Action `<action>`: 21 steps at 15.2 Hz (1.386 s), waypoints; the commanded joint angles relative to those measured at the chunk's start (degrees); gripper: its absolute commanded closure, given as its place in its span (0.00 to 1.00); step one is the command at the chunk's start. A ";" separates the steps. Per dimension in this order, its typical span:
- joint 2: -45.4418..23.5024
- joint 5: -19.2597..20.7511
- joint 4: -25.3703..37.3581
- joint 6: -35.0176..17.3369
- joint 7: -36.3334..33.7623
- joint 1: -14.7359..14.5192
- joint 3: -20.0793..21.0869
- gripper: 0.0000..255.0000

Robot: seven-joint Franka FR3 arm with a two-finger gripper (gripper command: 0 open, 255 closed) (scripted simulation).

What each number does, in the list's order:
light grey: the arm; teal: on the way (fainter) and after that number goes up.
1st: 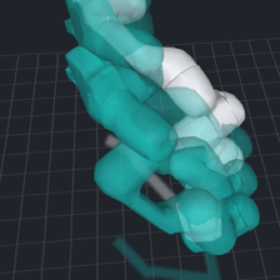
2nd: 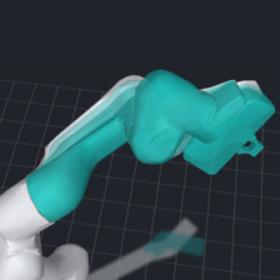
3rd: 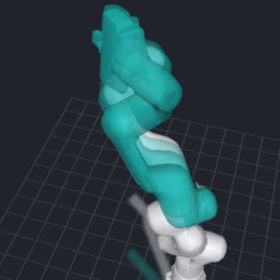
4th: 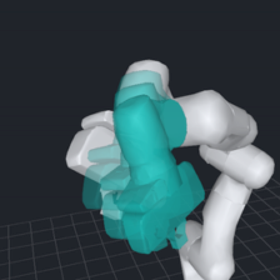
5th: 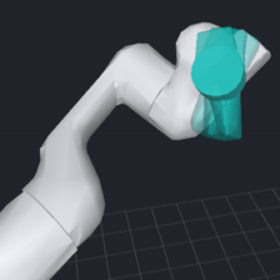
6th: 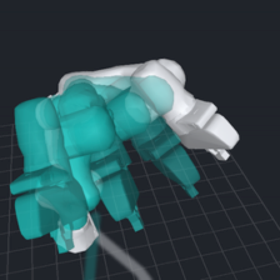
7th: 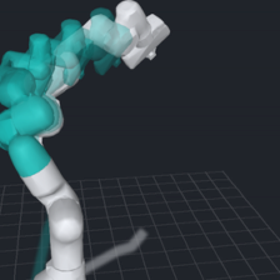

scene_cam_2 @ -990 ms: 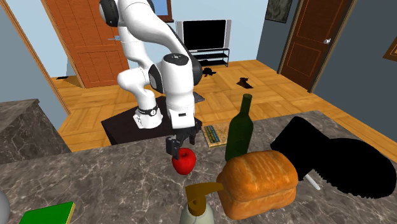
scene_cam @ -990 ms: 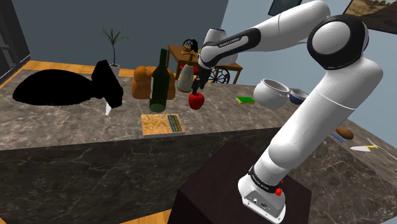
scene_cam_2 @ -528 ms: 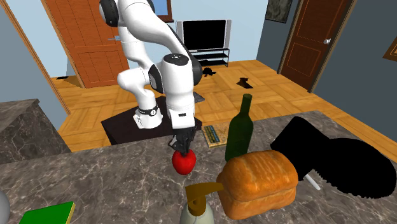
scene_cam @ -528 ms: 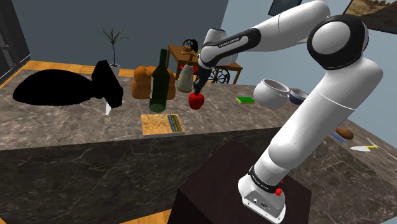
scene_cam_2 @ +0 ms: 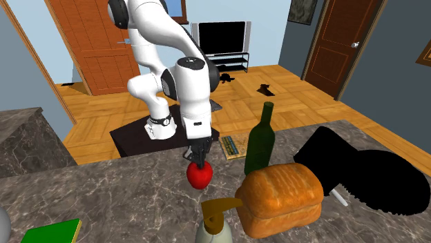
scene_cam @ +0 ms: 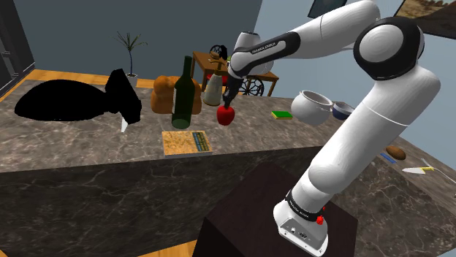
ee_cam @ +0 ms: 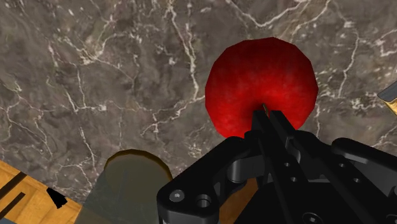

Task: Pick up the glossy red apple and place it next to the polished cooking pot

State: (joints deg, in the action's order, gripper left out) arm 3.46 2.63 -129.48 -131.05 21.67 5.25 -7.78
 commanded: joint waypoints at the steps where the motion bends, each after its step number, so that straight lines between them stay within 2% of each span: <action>1: 0.50 0.05 0.62 1.12 -0.02 -0.01 0.02 1.00; 21: 5.40 0.34 11.17 16.53 -0.01 -0.14 0.36 1.00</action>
State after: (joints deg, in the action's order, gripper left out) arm 8.77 2.98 -118.84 -115.15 21.67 5.13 -7.45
